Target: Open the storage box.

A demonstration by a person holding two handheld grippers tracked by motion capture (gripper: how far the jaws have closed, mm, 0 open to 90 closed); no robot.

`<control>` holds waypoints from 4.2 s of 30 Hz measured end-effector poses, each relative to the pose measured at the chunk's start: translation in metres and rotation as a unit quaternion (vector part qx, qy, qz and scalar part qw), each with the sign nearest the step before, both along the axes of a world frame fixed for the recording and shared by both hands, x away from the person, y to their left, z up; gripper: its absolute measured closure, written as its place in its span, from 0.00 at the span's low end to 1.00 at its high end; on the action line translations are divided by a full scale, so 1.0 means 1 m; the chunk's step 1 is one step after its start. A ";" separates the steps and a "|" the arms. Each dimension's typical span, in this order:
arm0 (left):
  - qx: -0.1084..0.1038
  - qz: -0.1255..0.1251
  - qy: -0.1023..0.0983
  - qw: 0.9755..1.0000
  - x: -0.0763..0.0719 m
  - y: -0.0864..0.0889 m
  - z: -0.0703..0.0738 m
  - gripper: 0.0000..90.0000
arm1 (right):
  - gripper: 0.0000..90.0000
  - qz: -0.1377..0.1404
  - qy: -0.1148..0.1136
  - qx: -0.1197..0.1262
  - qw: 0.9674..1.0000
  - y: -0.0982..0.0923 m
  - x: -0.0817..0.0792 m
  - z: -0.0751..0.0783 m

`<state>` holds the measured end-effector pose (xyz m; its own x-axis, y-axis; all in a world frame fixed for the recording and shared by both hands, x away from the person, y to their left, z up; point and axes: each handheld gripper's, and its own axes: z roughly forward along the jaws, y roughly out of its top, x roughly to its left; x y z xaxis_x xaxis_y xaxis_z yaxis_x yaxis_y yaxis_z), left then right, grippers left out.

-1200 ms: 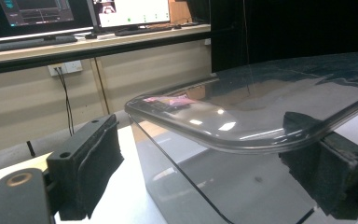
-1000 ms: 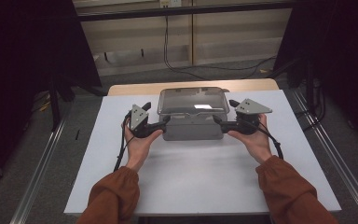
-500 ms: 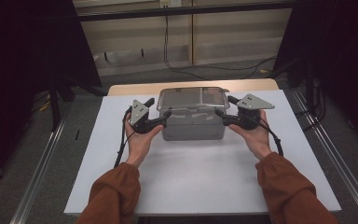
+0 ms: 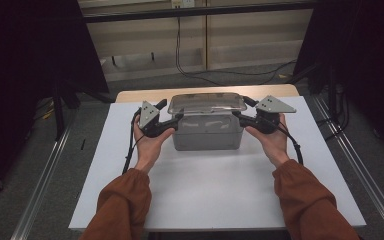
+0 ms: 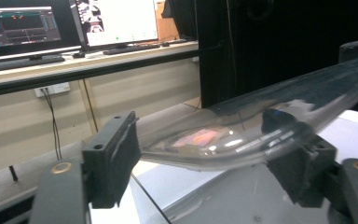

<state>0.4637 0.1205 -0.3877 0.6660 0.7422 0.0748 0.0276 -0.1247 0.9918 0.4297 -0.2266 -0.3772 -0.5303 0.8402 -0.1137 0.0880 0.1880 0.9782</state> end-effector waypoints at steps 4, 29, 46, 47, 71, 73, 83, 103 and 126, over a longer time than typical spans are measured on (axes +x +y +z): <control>0.000 -0.013 0.001 1.000 0.001 -0.001 0.001 0.34 | 0.51 -0.004 -0.009 0.003 1.000 0.001 0.002 0.003; 0.009 -0.001 -0.003 1.000 0.019 -0.005 0.003 0.44 | 0.55 0.002 -0.018 0.007 1.000 0.001 0.013 0.006; 0.023 -0.007 -0.006 1.000 0.029 -0.004 0.010 0.57 | 0.57 0.002 -0.014 0.004 1.000 0.001 0.023 0.010; 0.020 -0.007 -0.003 1.000 0.029 -0.004 0.011 0.57 | 0.56 0.002 -0.012 0.007 1.000 0.000 0.024 0.010; 0.004 0.001 0.009 1.000 0.039 -0.008 0.018 0.56 | 0.59 -0.022 0.002 0.023 0.999 -0.013 0.038 0.001; 0.005 0.005 0.008 1.000 0.039 -0.008 0.018 0.56 | 0.59 -0.024 0.002 0.026 0.999 -0.014 0.039 0.000; 0.009 0.003 0.003 1.000 0.040 -0.008 0.019 0.58 | 0.58 -0.022 0.001 -0.002 1.000 -0.007 0.048 0.000; 0.008 0.005 -0.009 1.000 0.051 -0.005 0.015 0.65 | 0.70 -0.035 0.005 0.000 0.999 -0.006 0.068 -0.005; 0.020 0.021 0.018 0.999 0.079 -0.007 -0.002 0.69 | 0.72 -0.039 -0.007 0.017 0.999 -0.006 0.079 -0.004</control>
